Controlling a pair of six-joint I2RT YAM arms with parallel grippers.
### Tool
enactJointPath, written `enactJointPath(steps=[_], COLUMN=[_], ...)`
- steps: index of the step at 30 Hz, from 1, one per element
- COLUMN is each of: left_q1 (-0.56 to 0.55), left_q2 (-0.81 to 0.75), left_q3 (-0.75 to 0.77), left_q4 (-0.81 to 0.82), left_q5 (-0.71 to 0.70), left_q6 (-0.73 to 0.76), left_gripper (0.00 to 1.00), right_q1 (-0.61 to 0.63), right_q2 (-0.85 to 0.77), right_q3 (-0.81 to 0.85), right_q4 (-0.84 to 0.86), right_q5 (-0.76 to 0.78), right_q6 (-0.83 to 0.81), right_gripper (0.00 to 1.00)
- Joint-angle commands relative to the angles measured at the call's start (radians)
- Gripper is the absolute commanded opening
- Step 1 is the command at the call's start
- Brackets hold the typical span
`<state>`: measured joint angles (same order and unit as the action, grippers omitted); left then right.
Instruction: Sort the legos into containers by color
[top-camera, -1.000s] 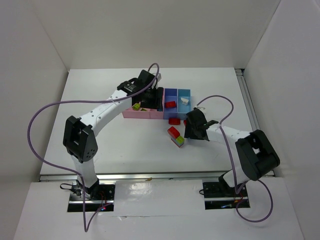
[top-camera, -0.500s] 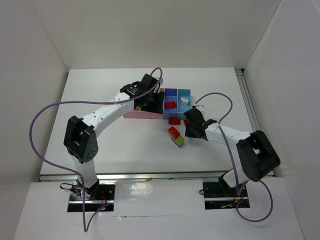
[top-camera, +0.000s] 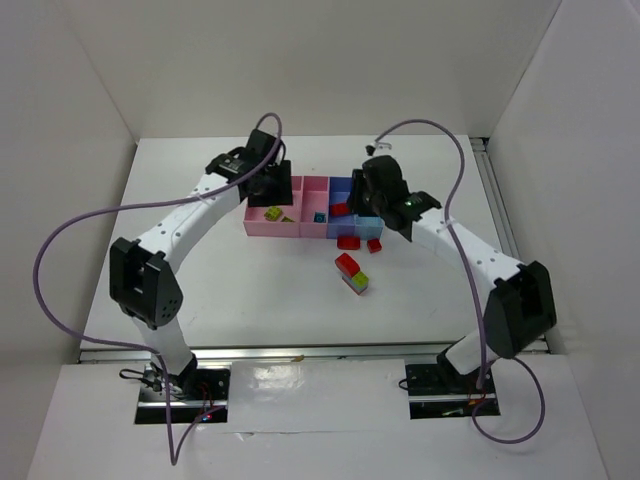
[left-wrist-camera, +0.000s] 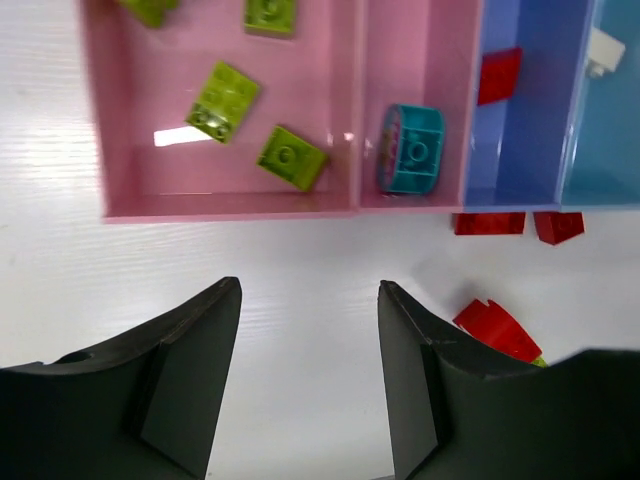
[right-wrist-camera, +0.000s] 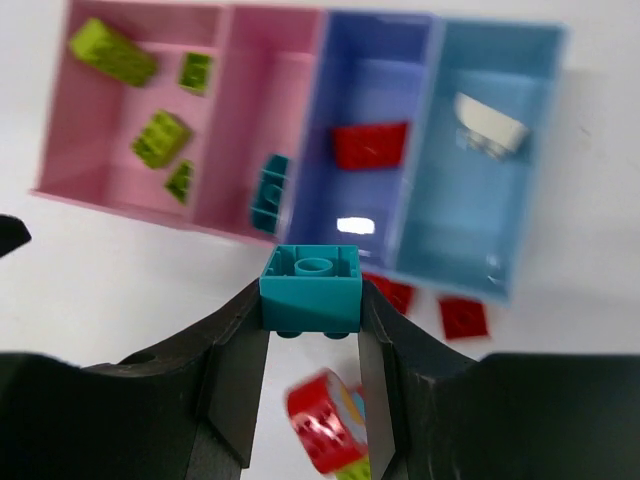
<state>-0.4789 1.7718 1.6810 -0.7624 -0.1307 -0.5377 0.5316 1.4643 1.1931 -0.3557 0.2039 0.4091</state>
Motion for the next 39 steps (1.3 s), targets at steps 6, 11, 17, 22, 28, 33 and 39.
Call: enactJointPath(steps=[6,11,17,22,28,33,39], left_q1=[0.106,0.132,0.141,0.141,0.108,0.083,0.052], left_q2=[-0.16,-0.195,-0.204,-0.186,-0.175,-0.147,-0.104], left_q3=[-0.102,-0.156,-0.165,-0.145,-0.124,-0.104,-0.083], left_q4=[-0.018,-0.018,-0.018,-0.018,0.002,0.002,0.002], left_q5=[-0.02,0.019,0.037,0.037,0.013,0.023,0.032], left_q6=[-0.073,-0.082,-0.082,-0.082,-0.048,-0.048,-0.048], left_gripper=[0.68,0.68,0.68,0.68,0.68,0.68,0.68], right_q1=[0.045,0.045,0.045,0.045,0.024,-0.01,-0.041], right_q2=[0.365,0.499,0.536,0.397,0.147,-0.116,-0.161], right_q3=[0.344,0.462,0.514,0.435,0.105,-0.168,-0.351], right_q4=[0.1,0.119,0.11,0.101,0.051,-0.032,0.004], right_q5=[-0.193,-0.202,-0.202,-0.118,0.02,0.11,0.011], right_q6=[-0.105,-0.105,-0.105,-0.118,-0.107,-0.027,-0.016], right_gripper=[0.36,0.41,0.76,0.76,0.63,0.69,0.91])
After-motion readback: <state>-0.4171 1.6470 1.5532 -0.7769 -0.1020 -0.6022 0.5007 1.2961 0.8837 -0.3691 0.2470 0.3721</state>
